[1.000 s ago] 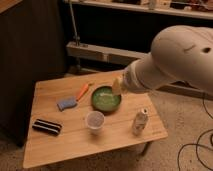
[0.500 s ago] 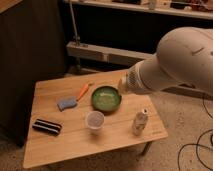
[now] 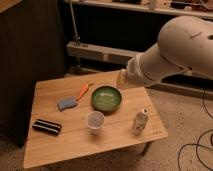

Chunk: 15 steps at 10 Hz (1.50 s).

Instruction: Knock the bottle over

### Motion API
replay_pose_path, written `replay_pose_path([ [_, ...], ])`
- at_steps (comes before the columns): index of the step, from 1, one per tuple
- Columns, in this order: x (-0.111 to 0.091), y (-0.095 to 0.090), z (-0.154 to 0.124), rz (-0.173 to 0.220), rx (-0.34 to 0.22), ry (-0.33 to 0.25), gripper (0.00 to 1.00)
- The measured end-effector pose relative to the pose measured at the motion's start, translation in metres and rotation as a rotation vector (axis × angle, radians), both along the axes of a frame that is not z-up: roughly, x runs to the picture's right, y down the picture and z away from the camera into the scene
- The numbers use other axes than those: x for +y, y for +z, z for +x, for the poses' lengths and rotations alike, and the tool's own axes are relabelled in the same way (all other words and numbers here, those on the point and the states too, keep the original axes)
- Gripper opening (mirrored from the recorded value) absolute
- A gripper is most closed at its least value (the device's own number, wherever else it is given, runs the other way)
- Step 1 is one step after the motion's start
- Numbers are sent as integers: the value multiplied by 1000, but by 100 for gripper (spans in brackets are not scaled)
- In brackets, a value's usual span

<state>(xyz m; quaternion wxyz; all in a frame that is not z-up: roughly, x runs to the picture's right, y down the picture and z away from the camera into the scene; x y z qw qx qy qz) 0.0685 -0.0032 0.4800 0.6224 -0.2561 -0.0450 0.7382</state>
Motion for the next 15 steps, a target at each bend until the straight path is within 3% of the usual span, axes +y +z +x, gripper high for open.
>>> replay_pose_path([
  [1, 15, -3, 5, -21, 8, 36, 26],
  [4, 89, -2, 32, -104, 51, 177, 26],
  [6, 137, 24, 53, -167, 73, 264, 26],
  [8, 168, 56, 72, -215, 103, 340, 26],
  [10, 175, 83, 96, -239, 152, 393, 26],
  [12, 172, 93, 137, -257, 241, 434, 26],
  [13, 165, 100, 156, -268, 290, 435, 26],
  [15, 161, 117, 166, -284, 338, 411, 26],
])
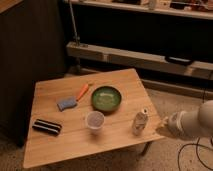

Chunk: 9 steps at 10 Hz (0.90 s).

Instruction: Knock the bottle over

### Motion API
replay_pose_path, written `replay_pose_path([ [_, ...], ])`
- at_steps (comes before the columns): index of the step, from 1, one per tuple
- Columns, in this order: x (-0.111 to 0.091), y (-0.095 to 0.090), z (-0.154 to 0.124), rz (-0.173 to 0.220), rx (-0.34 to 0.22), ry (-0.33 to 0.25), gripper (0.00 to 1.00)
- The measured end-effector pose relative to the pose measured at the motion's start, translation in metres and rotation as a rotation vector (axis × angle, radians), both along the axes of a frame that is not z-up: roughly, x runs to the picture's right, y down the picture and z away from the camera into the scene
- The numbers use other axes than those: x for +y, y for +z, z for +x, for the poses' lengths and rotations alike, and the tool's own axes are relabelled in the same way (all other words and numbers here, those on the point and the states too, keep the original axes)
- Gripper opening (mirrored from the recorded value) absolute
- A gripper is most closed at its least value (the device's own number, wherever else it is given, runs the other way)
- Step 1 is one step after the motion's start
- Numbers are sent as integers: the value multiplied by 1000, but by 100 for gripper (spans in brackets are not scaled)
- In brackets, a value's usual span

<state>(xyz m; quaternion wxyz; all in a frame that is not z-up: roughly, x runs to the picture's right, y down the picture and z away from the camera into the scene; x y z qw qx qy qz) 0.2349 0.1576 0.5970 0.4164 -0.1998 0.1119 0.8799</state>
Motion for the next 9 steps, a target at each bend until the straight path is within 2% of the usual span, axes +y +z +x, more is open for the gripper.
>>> replay_pose_path([
  [3, 20, 32, 2, -56, 24, -34, 26],
  [6, 31, 43, 4, -104, 51, -60, 26],
  [9, 29, 53, -7, -137, 60, -101, 26],
])
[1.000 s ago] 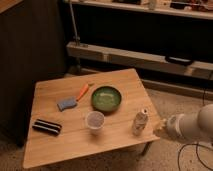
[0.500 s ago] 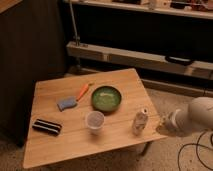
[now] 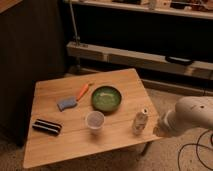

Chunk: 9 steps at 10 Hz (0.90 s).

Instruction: Knock the bottle over

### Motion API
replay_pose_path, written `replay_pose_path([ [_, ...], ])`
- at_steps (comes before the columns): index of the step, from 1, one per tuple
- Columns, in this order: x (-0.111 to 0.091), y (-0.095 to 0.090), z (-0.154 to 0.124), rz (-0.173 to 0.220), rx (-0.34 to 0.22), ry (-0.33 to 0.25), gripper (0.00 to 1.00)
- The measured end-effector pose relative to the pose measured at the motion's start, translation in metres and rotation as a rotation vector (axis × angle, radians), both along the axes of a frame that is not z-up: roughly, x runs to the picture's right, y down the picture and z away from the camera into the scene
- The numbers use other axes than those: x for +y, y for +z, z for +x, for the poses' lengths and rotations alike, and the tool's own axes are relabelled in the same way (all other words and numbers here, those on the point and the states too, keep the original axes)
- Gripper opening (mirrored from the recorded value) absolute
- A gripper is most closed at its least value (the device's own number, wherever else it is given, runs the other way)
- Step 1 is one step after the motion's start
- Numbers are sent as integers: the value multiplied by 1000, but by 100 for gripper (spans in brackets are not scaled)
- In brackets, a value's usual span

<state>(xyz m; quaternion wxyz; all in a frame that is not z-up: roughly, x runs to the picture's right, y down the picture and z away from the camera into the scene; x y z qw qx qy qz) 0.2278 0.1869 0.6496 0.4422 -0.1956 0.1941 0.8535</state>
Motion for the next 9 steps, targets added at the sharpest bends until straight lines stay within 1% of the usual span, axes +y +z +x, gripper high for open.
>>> replay_pose_path([
  [2, 0, 11, -6, -11, 11, -26, 26],
  [4, -2, 25, -3, -22, 36, -36, 26],
  [6, -3, 30, 16, -29, 77, -43, 26],
  [7, -8, 31, 32, -27, 105, -55, 26],
  [9, -26, 41, 40, -18, 121, -76, 26],
])
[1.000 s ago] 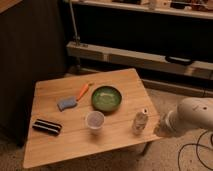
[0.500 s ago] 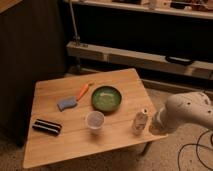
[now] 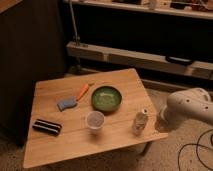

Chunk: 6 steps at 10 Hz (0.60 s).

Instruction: Knock the bottle over

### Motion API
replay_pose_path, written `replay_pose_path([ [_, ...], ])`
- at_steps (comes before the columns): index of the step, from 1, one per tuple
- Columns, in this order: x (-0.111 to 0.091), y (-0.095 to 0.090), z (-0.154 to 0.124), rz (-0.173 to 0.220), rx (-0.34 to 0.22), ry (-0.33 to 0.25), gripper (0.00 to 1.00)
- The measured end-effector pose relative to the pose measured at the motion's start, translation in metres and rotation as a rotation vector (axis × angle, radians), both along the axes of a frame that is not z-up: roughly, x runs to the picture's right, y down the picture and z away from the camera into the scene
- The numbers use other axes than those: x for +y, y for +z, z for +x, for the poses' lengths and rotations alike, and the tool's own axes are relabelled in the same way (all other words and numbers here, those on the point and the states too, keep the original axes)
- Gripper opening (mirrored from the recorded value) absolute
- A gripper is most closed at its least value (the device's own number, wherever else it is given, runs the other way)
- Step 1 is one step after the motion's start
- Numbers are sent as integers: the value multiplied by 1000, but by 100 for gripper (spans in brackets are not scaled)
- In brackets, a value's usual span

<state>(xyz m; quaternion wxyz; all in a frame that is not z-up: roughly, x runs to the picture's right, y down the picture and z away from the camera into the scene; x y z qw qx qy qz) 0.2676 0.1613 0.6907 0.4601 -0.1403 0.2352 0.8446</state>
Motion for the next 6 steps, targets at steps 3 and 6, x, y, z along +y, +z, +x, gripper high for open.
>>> replay_pose_path([
  [3, -19, 30, -10, 19, -31, -25, 26],
  [6, -34, 51, -86, 20, -156, -37, 26],
])
